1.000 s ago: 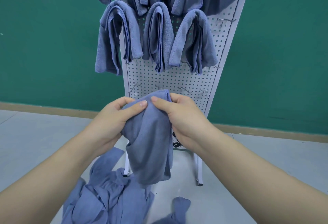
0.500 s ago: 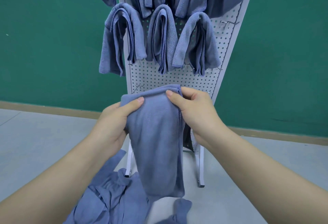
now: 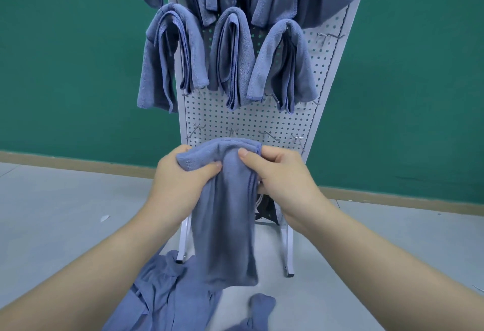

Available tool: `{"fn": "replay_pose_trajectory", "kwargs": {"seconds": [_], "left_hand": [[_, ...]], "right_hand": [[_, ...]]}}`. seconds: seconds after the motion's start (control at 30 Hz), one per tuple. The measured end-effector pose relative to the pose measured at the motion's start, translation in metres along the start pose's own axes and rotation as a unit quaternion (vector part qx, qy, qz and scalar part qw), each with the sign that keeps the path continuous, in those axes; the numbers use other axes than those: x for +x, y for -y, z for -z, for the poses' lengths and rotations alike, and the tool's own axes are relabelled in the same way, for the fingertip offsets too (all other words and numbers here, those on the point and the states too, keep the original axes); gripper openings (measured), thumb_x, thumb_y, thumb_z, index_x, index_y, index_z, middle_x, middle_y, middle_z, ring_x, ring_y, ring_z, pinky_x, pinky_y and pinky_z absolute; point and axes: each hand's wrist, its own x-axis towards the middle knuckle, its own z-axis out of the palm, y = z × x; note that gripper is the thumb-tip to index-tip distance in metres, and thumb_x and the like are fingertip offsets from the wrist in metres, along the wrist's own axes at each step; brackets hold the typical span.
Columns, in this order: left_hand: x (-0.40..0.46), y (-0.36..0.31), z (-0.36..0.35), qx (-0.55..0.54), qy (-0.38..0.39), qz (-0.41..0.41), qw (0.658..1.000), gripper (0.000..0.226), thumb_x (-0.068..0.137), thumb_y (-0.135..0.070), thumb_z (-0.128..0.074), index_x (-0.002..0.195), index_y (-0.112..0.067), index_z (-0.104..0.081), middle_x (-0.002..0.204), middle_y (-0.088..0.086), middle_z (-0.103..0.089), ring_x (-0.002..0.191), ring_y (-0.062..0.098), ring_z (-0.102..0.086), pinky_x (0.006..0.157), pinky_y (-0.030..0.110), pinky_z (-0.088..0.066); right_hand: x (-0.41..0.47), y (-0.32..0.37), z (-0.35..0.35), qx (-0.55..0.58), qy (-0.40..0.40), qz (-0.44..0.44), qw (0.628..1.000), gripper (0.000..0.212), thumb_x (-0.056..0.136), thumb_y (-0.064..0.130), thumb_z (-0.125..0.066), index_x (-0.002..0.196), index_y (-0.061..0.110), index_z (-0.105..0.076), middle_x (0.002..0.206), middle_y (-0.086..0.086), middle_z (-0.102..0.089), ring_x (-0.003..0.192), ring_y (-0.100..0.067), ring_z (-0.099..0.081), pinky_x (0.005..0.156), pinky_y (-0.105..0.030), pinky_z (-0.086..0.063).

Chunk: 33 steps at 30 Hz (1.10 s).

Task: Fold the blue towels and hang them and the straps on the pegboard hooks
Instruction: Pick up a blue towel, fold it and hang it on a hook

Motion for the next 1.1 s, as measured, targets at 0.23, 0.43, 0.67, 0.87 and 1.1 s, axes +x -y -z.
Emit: {"fn": "replay_pose_trajectory", "kwargs": {"seconds": [0.23,0.43,0.67,0.87,1.1], "left_hand": [[-0.013,-0.002,-0.014,0.071,0.005,-0.076,0.995,0.041,0.079,-0.032,-0.074,0.072,-0.01,-0.041,0.063,-0.005,-0.039,0.058,0.011,-0.035,0.056,0.032,-0.032],[-0.028,0.0,-0.022,0.011,0.079,-0.082,0.993,0.011,0.089,-0.009,-0.075,0.088,-0.01,-0.064,0.079,0.005,-0.073,0.072,0.012,-0.064,0.071,0.036,-0.053],[-0.033,-0.01,-0.022,-0.133,0.103,-0.104,0.98,0.06,0.098,0.019,-0.046,0.138,-0.024,-0.056,0.11,-0.004,-0.066,0.09,0.013,-0.073,0.078,0.028,-0.061],[-0.024,-0.009,-0.021,-0.083,0.096,-0.111,0.986,0.058,0.095,0.015,-0.055,0.133,-0.028,-0.057,0.095,-0.02,-0.064,0.076,0.011,-0.068,0.07,0.021,-0.055],[-0.011,-0.01,-0.006,-0.006,0.035,-0.089,0.995,0.045,0.074,-0.03,-0.086,0.113,-0.032,-0.064,0.103,-0.008,-0.068,0.072,0.004,-0.06,0.066,0.015,-0.051]], "right_hand": [[-0.005,-0.013,-0.019,-0.016,-0.004,-0.014,1.0,0.054,0.082,0.048,-0.061,0.092,-0.005,-0.065,0.089,-0.032,-0.065,0.078,-0.02,-0.054,0.089,-0.072,-0.049],[0.001,-0.017,-0.013,-0.029,-0.032,-0.034,0.999,0.037,0.102,0.029,-0.061,0.093,-0.006,-0.069,0.084,-0.022,-0.072,0.069,-0.013,-0.056,0.07,-0.029,-0.051],[0.004,-0.006,-0.006,0.006,0.038,-0.009,0.999,0.046,0.089,0.042,-0.076,0.105,0.0,-0.073,0.1,-0.019,-0.077,0.081,-0.017,-0.069,0.088,-0.042,-0.059],[-0.001,-0.009,-0.007,-0.014,0.05,-0.001,0.999,0.048,0.082,0.039,-0.078,0.105,-0.003,-0.071,0.102,-0.025,-0.074,0.092,-0.029,-0.074,0.099,-0.057,-0.055],[-0.003,-0.006,-0.004,-0.04,0.049,0.052,0.997,0.026,0.096,0.031,-0.069,0.103,0.007,-0.076,0.104,-0.028,-0.073,0.102,-0.047,-0.069,0.096,-0.064,-0.052]]}}
